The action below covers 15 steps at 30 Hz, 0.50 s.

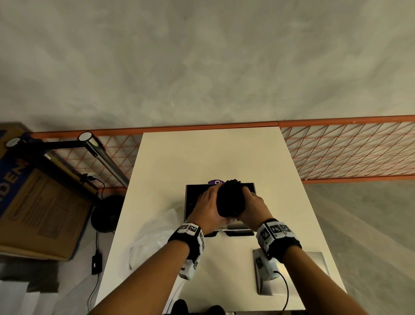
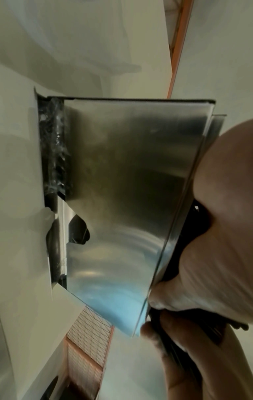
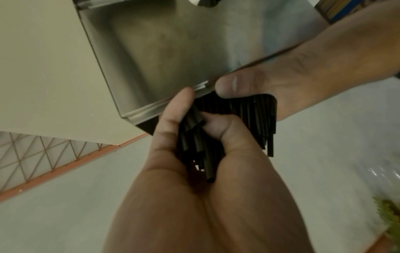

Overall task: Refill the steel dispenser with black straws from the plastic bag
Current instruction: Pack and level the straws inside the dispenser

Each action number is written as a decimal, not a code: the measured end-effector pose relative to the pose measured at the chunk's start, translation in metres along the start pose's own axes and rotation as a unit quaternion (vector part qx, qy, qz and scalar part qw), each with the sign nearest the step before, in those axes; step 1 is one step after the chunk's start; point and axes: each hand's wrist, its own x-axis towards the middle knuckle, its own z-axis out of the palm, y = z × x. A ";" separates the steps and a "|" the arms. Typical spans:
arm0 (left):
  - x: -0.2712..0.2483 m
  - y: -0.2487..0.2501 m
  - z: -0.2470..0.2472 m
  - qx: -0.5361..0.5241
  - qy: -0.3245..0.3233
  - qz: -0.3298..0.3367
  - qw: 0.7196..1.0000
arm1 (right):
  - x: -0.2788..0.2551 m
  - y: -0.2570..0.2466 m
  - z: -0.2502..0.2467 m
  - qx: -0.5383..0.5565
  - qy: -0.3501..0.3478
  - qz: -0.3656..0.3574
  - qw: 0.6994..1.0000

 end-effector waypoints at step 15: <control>-0.004 -0.001 -0.003 -0.070 0.109 0.018 0.991 | 0.015 -0.013 -0.037 0.119 -0.071 0.028 0.990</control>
